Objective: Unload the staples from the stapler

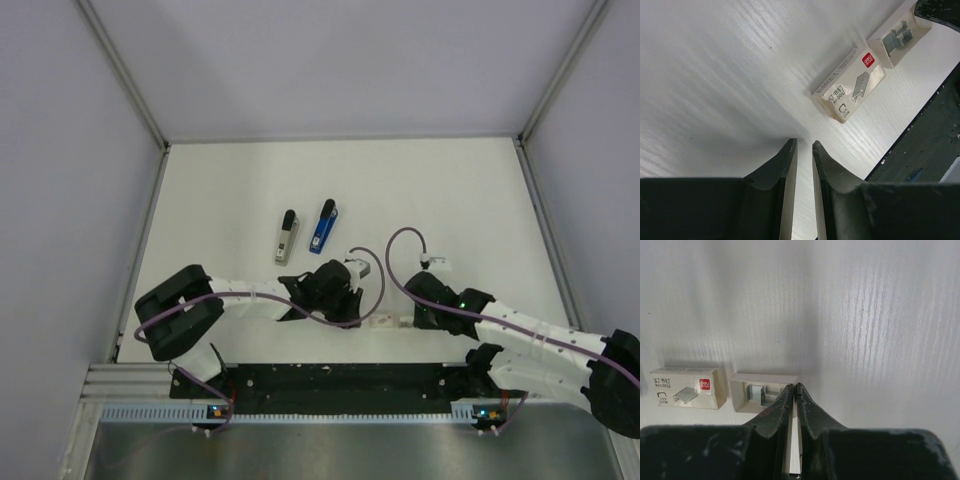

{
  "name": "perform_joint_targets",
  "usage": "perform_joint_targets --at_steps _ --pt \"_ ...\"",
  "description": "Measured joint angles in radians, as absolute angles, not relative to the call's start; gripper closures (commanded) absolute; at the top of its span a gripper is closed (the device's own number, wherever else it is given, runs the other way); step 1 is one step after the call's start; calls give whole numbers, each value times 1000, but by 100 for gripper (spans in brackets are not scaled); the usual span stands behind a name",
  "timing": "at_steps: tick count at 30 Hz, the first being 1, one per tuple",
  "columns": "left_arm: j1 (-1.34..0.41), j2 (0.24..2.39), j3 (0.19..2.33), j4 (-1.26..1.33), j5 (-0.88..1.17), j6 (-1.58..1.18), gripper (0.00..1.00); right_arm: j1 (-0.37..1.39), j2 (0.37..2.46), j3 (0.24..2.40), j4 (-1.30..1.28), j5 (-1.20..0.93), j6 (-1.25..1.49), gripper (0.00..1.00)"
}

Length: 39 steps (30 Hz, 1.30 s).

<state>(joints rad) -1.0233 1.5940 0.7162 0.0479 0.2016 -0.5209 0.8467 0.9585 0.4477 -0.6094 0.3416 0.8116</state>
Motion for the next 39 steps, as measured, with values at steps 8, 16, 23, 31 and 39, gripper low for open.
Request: perform_joint_targets --at_steps 8,16,23,31,39 --pt "-1023 1633 738 82 245 -524 76 842 997 448 -575 339 811 100" --pt "-1023 1646 739 107 266 -526 76 839 1004 448 -560 338 804 100" --pt "-1023 1660 752 109 273 -526 76 839 1004 448 -560 338 801 100" --pt "-1023 1674 769 108 273 -525 76 839 1015 455 -557 338 790 100" --pt "-1023 1679 774 108 273 -525 76 840 1021 468 -553 338 785 100"
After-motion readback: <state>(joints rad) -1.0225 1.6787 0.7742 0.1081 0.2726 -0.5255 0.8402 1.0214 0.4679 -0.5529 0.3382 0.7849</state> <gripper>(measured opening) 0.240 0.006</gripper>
